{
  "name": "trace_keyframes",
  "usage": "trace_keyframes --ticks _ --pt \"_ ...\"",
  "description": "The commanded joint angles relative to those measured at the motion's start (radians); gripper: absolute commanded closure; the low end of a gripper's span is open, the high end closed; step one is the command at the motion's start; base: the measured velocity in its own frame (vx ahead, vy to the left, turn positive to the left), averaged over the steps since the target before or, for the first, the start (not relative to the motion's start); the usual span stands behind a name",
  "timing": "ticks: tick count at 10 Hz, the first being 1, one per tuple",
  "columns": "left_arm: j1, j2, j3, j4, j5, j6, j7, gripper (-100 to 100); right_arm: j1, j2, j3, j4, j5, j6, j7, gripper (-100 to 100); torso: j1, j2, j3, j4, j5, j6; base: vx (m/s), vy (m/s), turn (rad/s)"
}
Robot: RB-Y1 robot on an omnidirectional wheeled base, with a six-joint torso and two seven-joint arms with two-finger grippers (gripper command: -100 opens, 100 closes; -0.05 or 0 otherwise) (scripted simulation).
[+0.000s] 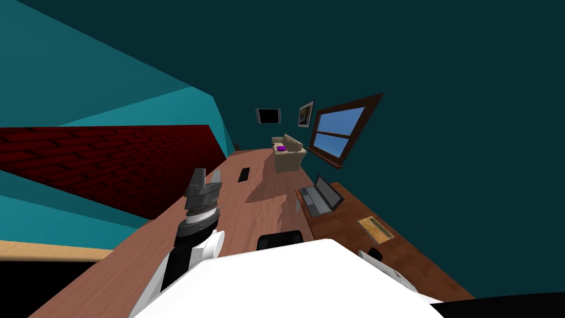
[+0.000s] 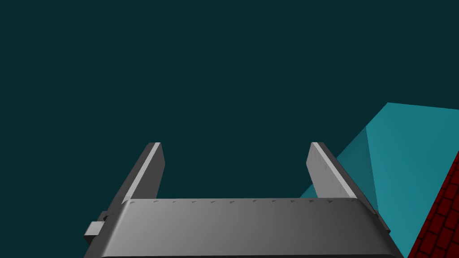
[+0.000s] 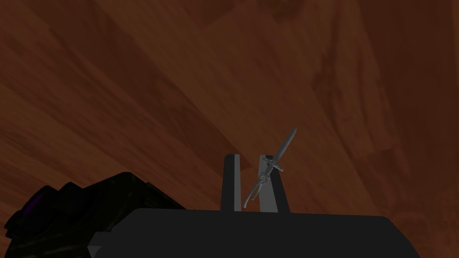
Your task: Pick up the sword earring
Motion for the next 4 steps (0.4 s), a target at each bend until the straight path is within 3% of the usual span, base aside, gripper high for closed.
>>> trace_keyframes --ticks 1,2,3,4 --pt "0.000 0.000 0.000 0.000 0.000 0.000 0.000 0 -0.018 0.005 -0.050 -0.018 0.050 0.050 -0.005 100 0.000 0.000 0.000 0.000 0.000 0.000 -0.109 0.044 0.080" --pt "0.000 0.000 0.000 0.000 0.000 0.000 0.000 0 -0.018 0.005 -0.077 -0.018 0.055 0.052 -0.005 100 0.000 0.001 0.001 0.000 0.000 0.000 -0.089 0.029 0.047" --pt "0.000 0.000 0.000 0.000 0.000 0.000 0.000 0 -0.004 0.008 -0.058 -0.042 0.050 0.055 -0.012 100 -0.001 0.001 0.000 0.000 0.000 0.000 -0.029 0.008 0.001" --pt "0.000 0.000 0.000 0.000 0.000 0.000 0.000 0 -0.004 0.008 -0.062 -0.043 0.052 0.059 -0.013 0 -0.002 -0.002 -0.001 -0.001 -0.001 0.000 -0.008 0.003 -0.003"
